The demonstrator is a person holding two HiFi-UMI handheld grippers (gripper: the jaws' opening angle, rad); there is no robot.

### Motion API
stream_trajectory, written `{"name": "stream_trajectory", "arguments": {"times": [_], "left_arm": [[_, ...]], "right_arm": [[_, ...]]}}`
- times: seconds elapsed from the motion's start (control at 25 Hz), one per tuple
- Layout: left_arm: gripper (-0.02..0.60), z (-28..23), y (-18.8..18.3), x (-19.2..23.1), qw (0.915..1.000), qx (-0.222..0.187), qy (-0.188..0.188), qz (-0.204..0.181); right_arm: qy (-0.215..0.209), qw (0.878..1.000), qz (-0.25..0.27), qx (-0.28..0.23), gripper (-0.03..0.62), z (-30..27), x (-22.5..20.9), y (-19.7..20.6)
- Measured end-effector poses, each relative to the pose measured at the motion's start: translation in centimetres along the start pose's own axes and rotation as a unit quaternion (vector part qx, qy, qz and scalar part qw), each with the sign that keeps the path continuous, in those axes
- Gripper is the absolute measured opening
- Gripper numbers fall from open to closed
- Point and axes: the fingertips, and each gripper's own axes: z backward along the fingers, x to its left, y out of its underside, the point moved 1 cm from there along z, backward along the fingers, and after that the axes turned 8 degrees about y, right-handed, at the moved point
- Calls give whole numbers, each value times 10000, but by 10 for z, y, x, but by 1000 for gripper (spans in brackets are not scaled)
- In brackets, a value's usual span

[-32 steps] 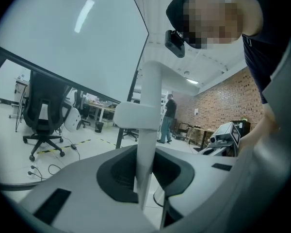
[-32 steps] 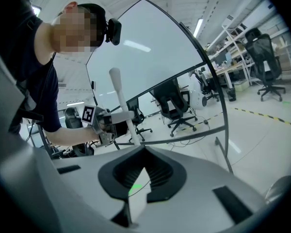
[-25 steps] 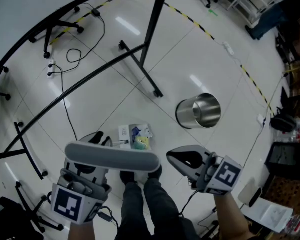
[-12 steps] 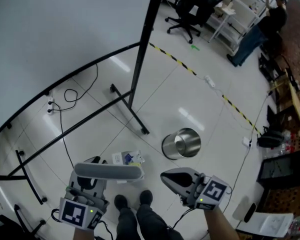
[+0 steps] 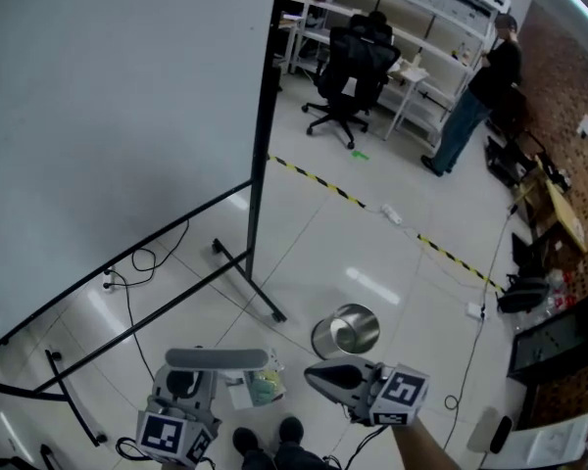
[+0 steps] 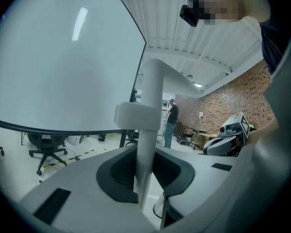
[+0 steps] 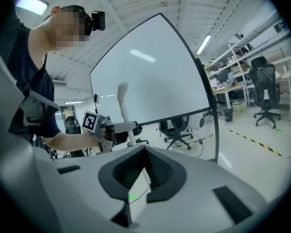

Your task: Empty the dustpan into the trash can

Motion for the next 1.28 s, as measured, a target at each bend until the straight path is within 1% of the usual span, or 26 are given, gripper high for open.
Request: {"name": "stream_trajectory", "arguments": {"times": [0.08, 0.16, 0.28, 0.44, 0.64, 0.76, 0.92, 1.28], "left_arm": [[64, 5, -7, -5, 9999, 137, -21, 29], [64, 13, -10, -12, 9997, 243, -38, 3], [64, 15, -17, -23, 9997, 210, -12, -91], [64, 14, -36, -26, 9998, 168, 5, -61], [64, 21, -55, -26, 9999, 114, 12, -56], [64, 25, -64, -27, 10000, 52, -30, -65], [64, 22, -69, -30, 9999, 142, -5, -60], [64, 20, -99, -31, 9997, 113, 111, -211]], "right_arm": [[-27, 9999, 139, 71, 17, 7, 8, -5], [36, 9996, 247, 128, 17, 17, 15, -4], [100, 9998, 171, -40, 17, 29, 20, -12], [-5, 9995, 299, 117, 17, 34, 26, -21], [-26, 9997, 250, 22, 17, 36, 33, -37], [-61, 9995, 305, 67, 17, 35, 37, -41], [-164, 9992, 342, 127, 17, 32, 37, -43], [-326, 9980, 504, 198, 17, 26, 44, -63]]}}
